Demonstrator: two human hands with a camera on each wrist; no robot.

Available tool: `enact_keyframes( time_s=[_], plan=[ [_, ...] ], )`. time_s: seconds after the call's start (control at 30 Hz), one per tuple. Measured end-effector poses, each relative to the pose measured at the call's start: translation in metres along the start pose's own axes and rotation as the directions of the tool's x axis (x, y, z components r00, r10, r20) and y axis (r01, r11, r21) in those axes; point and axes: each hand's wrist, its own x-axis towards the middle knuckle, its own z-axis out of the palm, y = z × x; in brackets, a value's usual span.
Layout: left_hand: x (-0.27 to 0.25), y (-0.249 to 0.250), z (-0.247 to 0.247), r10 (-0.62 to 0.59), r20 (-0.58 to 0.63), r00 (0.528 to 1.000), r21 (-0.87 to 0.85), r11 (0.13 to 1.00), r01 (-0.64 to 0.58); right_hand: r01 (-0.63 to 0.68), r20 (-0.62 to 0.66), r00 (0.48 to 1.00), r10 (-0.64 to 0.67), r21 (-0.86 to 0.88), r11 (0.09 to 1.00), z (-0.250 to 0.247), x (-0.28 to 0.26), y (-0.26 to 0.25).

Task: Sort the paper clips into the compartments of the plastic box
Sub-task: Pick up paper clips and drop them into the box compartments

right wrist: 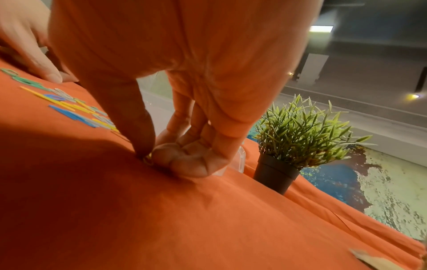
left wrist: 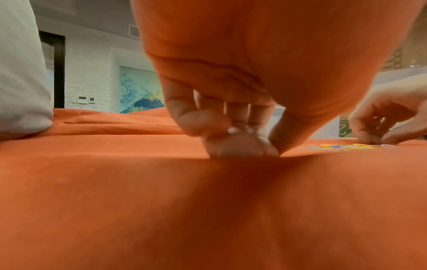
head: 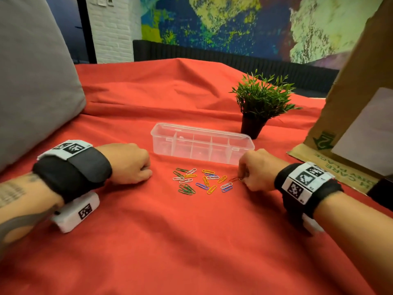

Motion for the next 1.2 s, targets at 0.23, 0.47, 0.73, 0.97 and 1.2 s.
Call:
enact_keyframes(
  time_s=[0.23,0.47,0.73,0.97,1.2],
  plan=[
    [-0.006,0.007,-0.004,0.032,-0.003,0.999,0.053,0.998,-0.032,0.006,0.019,1.000,-0.007,0.048,0.999,0.000,0.001,0.004],
    [-0.006,0.007,-0.003,0.042,0.019,0.999,0.058,0.997,-0.043,0.090,-0.006,0.996,-0.089,0.053,0.995,-0.025,0.002,0.005],
    [-0.001,0.006,0.000,0.036,0.039,0.999,0.048,0.998,-0.038,-0.014,-0.286,0.954,0.085,0.240,0.971,-0.067,0.051,0.020],
    [0.000,0.003,0.002,0.014,0.052,0.999,0.009,1.000,-0.014,-0.061,-0.241,0.966,0.091,0.130,0.990,-0.043,0.078,0.016],
    [0.001,0.003,0.001,0.024,0.051,0.998,0.001,1.000,-0.024,0.119,-0.381,0.924,-0.043,0.178,0.977,-0.052,0.040,0.004]
  ],
)
